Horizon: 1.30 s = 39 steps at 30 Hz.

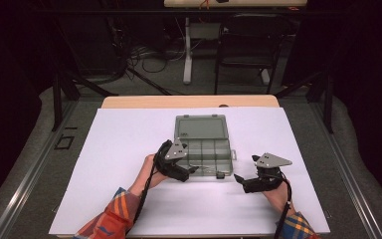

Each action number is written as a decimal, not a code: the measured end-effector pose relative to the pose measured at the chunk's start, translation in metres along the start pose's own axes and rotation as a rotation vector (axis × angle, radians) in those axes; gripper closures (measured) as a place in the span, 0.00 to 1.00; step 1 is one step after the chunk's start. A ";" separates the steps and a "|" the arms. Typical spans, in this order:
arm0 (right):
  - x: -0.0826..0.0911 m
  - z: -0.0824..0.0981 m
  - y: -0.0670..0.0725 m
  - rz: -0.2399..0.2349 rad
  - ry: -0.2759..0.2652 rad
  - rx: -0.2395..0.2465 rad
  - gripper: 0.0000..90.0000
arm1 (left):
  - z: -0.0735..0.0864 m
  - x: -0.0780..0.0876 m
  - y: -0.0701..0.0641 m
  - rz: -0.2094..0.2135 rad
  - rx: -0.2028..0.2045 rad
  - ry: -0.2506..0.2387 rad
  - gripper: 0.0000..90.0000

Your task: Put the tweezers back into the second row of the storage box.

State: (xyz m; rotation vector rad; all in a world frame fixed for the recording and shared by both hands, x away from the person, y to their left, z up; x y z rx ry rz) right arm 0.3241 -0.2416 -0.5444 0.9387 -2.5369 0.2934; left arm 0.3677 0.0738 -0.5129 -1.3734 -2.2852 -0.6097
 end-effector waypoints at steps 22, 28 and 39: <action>0.000 0.000 0.000 -0.003 -0.001 -0.004 0.00 | 0.008 0.000 0.000 0.002 0.026 0.038 0.00; -0.001 0.000 0.001 -0.010 0.003 -0.009 0.00 | 0.009 -0.001 0.000 0.013 0.025 0.051 0.00; -0.001 0.000 0.002 -0.013 0.000 0.006 0.00 | 0.009 -0.003 -0.002 0.027 0.013 0.076 0.00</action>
Point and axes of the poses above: each handheld gripper's, and its own axes: x roughly backward along the jaws, z roughly out of its underside, y roughly to its left, the point moved 1 cm from there along -x, roughly forward along the jaws, and after that the axes turned 4 degrees about -y, right-handed, at the moved point
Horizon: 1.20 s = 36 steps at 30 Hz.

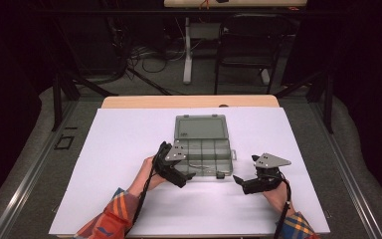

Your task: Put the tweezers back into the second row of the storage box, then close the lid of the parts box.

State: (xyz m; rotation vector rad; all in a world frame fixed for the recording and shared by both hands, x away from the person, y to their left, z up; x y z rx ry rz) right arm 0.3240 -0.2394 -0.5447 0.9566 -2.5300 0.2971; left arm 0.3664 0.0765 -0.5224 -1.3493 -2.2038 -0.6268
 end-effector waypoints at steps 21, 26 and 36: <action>0.000 0.000 0.000 -0.006 0.004 0.005 0.00 | -0.006 -0.001 -0.002 0.022 -0.086 0.025 0.00; 0.000 0.000 0.000 -0.009 0.007 0.001 0.00 | -0.008 -0.003 0.000 0.032 -0.101 0.042 0.00; 0.000 0.001 0.000 -0.013 0.009 -0.002 0.00 | -0.011 -0.009 0.003 0.058 -0.141 0.087 0.00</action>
Point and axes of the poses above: each handheld gripper's, and its own axes: x roughly backward along the jaws, z roughly out of its underside, y roughly to its left, the point moved 1 cm from there along -x, roughly forward along the jaws, and after that the axes turned 4 degrees about -y, right-handed, at the moved point
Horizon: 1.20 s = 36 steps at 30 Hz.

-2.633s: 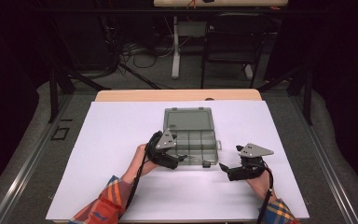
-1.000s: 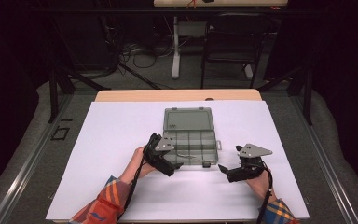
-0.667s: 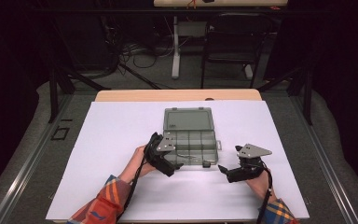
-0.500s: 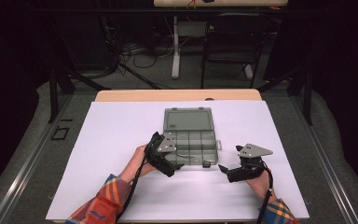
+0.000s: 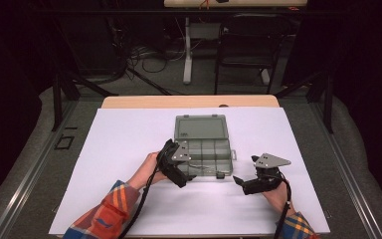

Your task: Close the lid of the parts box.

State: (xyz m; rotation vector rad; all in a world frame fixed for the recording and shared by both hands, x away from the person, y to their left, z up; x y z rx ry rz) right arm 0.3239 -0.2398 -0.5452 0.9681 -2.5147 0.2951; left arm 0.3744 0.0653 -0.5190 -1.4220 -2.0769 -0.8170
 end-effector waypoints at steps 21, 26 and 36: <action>0.000 0.000 0.001 0.000 0.002 0.002 0.00 | -0.004 -0.008 -0.005 0.062 -0.070 0.057 0.19; 0.000 0.000 0.001 0.000 0.002 -0.001 0.00 | -0.004 -0.009 -0.006 0.079 -0.076 0.057 0.31; 0.000 0.000 0.000 0.000 0.002 0.003 0.00 | -0.004 -0.014 -0.008 0.118 -0.100 0.055 0.51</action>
Point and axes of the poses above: each handheld gripper's, and its own axes: x roughly backward along the jaws, z roughly out of its underside, y roughly to its left, the point moved 1 cm from there along -x, roughly forward along the jaws, and after that the axes turned 4 degrees about -y, right-handed, at the moved point
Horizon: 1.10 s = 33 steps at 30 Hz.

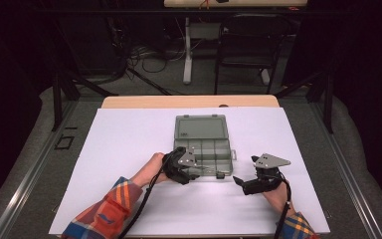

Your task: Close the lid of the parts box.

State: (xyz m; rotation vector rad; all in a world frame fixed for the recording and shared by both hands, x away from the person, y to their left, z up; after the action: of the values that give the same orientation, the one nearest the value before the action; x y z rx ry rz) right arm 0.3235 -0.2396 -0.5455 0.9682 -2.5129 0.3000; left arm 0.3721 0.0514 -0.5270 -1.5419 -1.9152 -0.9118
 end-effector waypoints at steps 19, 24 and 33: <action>0.000 0.000 0.000 -0.002 0.001 -0.005 0.00 | 0.000 -0.005 0.001 0.041 -0.010 0.012 0.75; 0.000 0.000 0.000 -0.002 0.000 -0.005 0.00 | 0.000 -0.006 0.002 0.043 -0.012 0.009 0.78; 0.000 0.000 -0.001 0.000 -0.002 -0.004 0.00 | 0.000 -0.011 0.002 0.074 -0.016 0.022 0.82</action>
State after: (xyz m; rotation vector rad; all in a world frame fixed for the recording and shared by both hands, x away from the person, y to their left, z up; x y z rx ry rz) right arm 0.3242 -0.2400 -0.5461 0.9669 -2.5143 0.2945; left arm 0.3767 0.0450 -0.5350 -1.5944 -1.8278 -0.9109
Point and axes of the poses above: each handheld gripper's, and its own axes: x roughly backward along the jaws, z roughly out of its underside, y roughly to its left, the point moved 1 cm from there along -x, roughly forward along the jaws, and after that the axes turned 4 degrees about -y, right-handed, at the moved point
